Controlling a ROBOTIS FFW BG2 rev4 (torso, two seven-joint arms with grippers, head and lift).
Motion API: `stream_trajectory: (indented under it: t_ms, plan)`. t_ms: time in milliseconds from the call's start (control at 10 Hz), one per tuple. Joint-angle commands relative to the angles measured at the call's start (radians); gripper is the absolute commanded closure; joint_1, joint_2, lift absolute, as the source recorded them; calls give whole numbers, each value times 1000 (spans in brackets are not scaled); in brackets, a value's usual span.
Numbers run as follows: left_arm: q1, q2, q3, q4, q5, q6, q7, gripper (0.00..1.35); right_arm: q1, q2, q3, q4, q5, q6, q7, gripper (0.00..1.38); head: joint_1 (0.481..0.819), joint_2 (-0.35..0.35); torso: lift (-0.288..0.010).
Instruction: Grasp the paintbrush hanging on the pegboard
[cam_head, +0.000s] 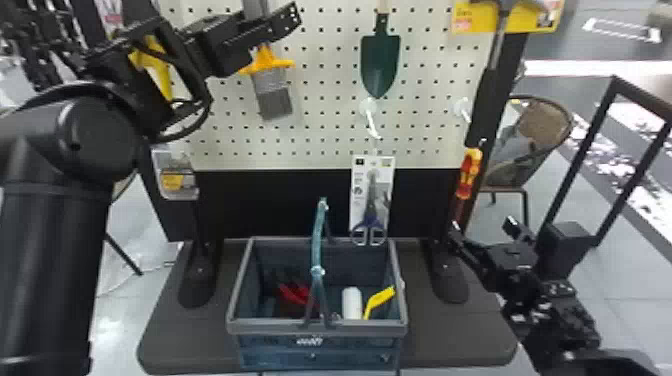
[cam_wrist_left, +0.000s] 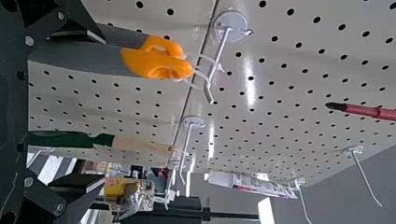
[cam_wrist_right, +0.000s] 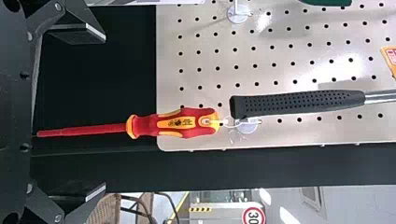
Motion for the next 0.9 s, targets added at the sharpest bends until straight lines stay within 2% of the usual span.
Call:
stream_trajectory:
  t_ms: [0, 100, 200, 400, 800]
  plan:
    - [-6, 3, 0, 3, -8, 10, 0, 403, -2, 0, 0, 0, 1, 0, 2, 180, 549, 0, -100]
    - [-15, 13, -2, 6, -18, 30, -3, 737, -3, 0, 1, 0, 1, 0, 2, 180, 549, 0, -100]
    - [-13, 16, -2, 7, -18, 33, -3, 1170, -3, 0, 0, 0, 3, 0, 2, 180, 549, 0, -100]
    - [-9, 9, 4, 7, -15, 36, -2, 1220, 0, -2, 0, 5, 1, 0, 2, 180, 549, 0, -100]
    - [1, 3, 12, 4, -15, 33, 8, 1220, 3, -2, 0, 6, -3, 0, 2, 180, 549, 0, -100]
